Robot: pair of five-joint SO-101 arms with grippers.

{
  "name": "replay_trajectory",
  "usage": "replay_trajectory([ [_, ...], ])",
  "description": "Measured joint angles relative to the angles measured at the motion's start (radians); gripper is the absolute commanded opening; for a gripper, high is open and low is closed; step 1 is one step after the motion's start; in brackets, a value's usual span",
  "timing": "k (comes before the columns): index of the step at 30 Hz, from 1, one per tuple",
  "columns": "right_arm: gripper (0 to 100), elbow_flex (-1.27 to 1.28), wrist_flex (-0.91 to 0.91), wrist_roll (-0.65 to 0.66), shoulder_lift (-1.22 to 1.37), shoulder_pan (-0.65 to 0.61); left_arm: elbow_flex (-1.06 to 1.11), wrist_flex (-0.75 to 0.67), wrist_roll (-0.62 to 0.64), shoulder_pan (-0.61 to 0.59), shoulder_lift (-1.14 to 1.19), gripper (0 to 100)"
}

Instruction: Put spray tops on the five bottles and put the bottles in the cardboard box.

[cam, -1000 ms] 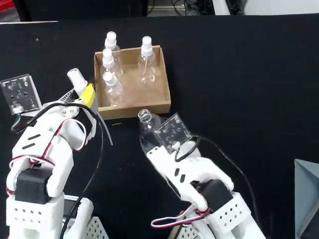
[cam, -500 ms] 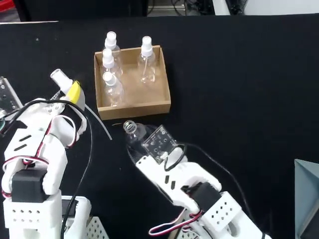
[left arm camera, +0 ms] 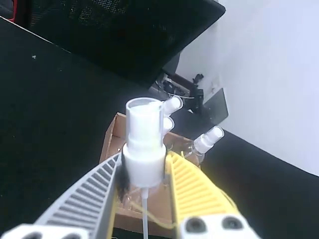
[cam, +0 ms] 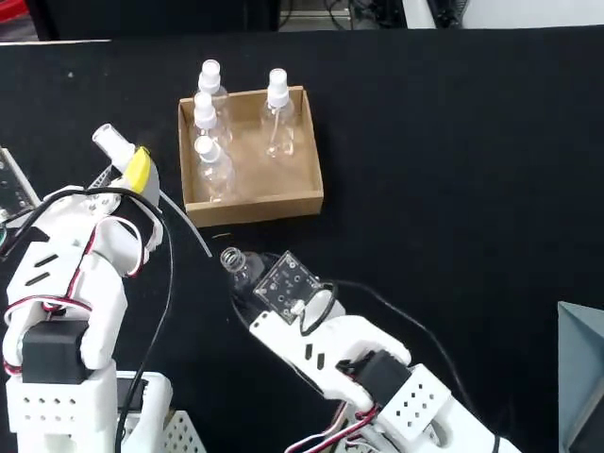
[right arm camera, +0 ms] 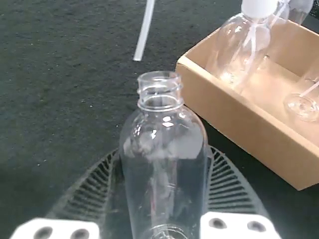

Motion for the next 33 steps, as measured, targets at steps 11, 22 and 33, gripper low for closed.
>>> replay_trajectory([
  [11, 14.9, 0.000, 0.000, 0.043, 0.000, 0.000, -0.002, 0.000, 0.003, 0.017, 0.000, 3],
  [22, 14.9, 0.000, 0.000, 0.043, 0.000, -0.002, -0.002, 0.000, 0.000, 0.097, 0.000, 3],
  [33, 14.9, 0.003, 0.000, 0.043, 0.000, -0.002, -0.002, 0.000, 0.000, 0.097, 0.000, 3],
])
